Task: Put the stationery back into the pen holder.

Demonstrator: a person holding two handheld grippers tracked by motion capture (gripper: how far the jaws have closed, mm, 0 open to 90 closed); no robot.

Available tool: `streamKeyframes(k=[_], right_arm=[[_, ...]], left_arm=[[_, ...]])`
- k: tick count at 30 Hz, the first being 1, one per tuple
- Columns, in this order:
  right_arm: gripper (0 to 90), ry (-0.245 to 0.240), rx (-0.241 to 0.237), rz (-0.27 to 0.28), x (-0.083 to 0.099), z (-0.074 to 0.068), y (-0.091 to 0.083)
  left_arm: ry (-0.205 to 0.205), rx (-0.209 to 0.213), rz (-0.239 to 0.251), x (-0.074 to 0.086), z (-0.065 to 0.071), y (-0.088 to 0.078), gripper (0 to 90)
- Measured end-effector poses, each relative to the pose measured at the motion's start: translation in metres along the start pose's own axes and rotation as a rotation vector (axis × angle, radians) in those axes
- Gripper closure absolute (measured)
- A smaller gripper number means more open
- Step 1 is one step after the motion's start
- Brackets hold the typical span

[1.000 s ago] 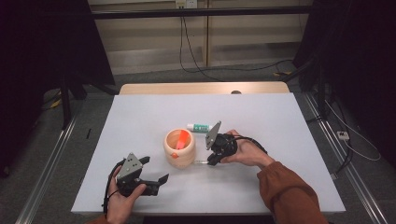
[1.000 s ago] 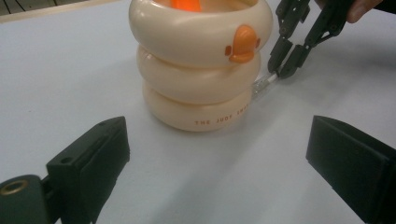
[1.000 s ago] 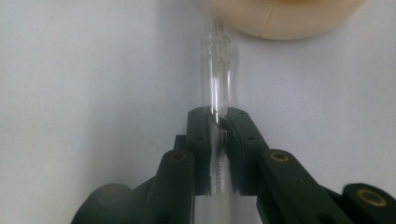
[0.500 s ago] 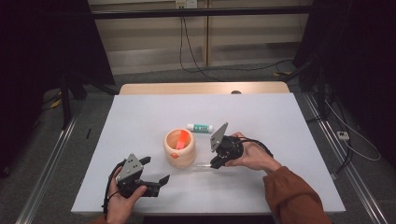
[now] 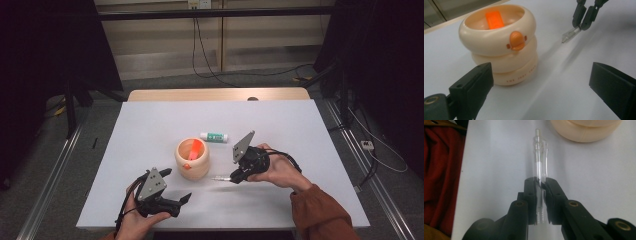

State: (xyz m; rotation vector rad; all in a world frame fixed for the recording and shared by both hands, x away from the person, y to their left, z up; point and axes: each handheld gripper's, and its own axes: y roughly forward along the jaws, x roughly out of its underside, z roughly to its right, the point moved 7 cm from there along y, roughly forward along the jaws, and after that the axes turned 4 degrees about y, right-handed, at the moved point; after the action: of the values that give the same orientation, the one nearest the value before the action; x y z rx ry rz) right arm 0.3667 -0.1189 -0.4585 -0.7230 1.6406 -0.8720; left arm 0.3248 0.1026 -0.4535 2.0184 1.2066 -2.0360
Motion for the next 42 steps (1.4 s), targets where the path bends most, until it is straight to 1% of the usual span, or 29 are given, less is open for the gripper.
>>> streamKeyframes(k=[3,7,11,13,14,15,16,17,18,19,20,21,23,25,26,28,29,30,32,33,34,35,36,37,38,39,40,41,42], right_arm=[[80.9,0.005,-0.008,0.008,-0.001,-0.005,-0.003],[80.9,-0.012,-0.003,0.02,-0.004,-0.011,-0.007],[80.9,0.0,-0.006,0.007,-0.004,-0.015,-0.007],[80.9,0.005,0.001,-0.004,-0.003,-0.014,-0.007],[80.9,0.007,-0.002,-0.002,-0.003,-0.014,-0.008],[80.9,0.01,-0.001,0.002,-0.004,-0.014,-0.008],[80.9,0.009,0.004,0.003,-0.004,-0.014,-0.009],[80.9,0.008,0.008,0.007,-0.005,-0.014,-0.01],[80.9,0.009,0.012,0.016,-0.006,-0.013,-0.011],[80.9,0.013,0.01,0.022,-0.006,-0.013,-0.01],[80.9,0.014,0.017,0.014,-0.006,-0.012,-0.01],[80.9,0.019,0.021,0.008,-0.006,-0.012,-0.01],[80.9,0.028,0.021,0.012,-0.007,-0.011,-0.009],[80.9,0.035,0.024,0.008,-0.007,-0.012,-0.009],[80.9,0.037,0.021,0.007,-0.008,-0.012,-0.009],[80.9,0.04,0.023,-0.001,-0.008,-0.014,-0.009],[80.9,0.04,0.024,-0.003,-0.009,-0.014,-0.009],[80.9,0.041,0.029,-0.002,-0.01,-0.014,-0.009],[80.9,0.046,0.035,-0.003,-0.011,-0.014,-0.01],[80.9,0.051,0.04,-0.004,-0.011,-0.014,-0.01],[80.9,0.064,0.041,-0.01,-0.011,-0.015,-0.01],[80.9,0.066,0.04,-0.01,-0.012,-0.014,-0.01],[80.9,0.072,0.04,-0.009,-0.012,-0.014,-0.009],[80.9,0.076,0.039,-0.008,-0.012,-0.015,-0.009],[80.9,0.08,0.038,-0.007,-0.012,-0.015,-0.009],[80.9,0.083,0.036,-0.003,-0.013,-0.015,-0.008],[80.9,0.087,0.034,-0.004,-0.013,-0.015,-0.008],[80.9,0.087,0.035,-0.002,-0.014,-0.015,-0.008],[80.9,0.087,0.039,0.0,-0.014,-0.014,-0.007]], left_arm=[[0.062,0.014,-0.015,-0.004,0.007,0.004,5.8],[0.143,0.032,-0.048,-0.011,0.018,0.01,7.3],[0.217,0.023,-0.079,-0.015,0.023,0.015,7.4],[0.243,0.016,-0.096,-0.016,0.024,0.018,7.4],[0.266,0.008,-0.104,-0.016,0.025,0.02,7.5],[0.298,-0.012,-0.11,-0.017,0.025,0.023,7.6],[0.32,-0.015,-0.12,-0.018,0.026,0.025,7.7],[0.326,-0.018,-0.124,-0.018,0.028,0.028,7.9],[0.344,-0.022,-0.134,-0.018,0.029,0.03,7.9],[0.372,-0.034,-0.141,-0.018,0.03,0.032,7.9],[0.413,-0.053,-0.152,-0.018,0.031,0.034,8.1],[0.445,-0.067,-0.153,-0.018,0.032,0.036,8.4],[0.49,-0.094,-0.172,-0.019,0.034,0.039,9.2],[0.525,-0.104,-0.177,-0.021,0.036,0.043,9.6],[0.551,-0.118,-0.179,-0.022,0.039,0.045,9.9],[0.612,-0.129,-0.205,-0.024,0.041,0.047,10.1],[0.637,-0.125,-0.209,-0.025,0.043,0.048,10.2],[0.661,-0.135,-0.222,-0.026,0.045,0.049,10.5],[0.685,-0.129,-0.225,-0.028,0.048,0.051,11.8],[0.685,-0.138,-0.222,-0.029,0.049,0.053,12.9],[0.702,-0.157,-0.223,-0.029,0.05,0.054,13.8],[0.734,-0.177,-0.23,-0.03,0.049,0.054,14.5],[0.75,-0.199,-0.228,-0.031,0.05,0.055,15.8],[0.767,-0.208,-0.233,-0.032,0.05,0.056,17.0],[0.776,-0.217,-0.253,-0.032,0.05,0.056,18.2],[0.785,-0.227,-0.262,-0.032,0.05,0.056,21.3],[0.814,-0.252,-0.264,-0.032,0.051,0.056,25.2],[0.855,-0.272,-0.278,-0.032,0.051,0.057,27.0],[0.867,-0.276,-0.284,-0.032,0.052,0.058,28.4]])
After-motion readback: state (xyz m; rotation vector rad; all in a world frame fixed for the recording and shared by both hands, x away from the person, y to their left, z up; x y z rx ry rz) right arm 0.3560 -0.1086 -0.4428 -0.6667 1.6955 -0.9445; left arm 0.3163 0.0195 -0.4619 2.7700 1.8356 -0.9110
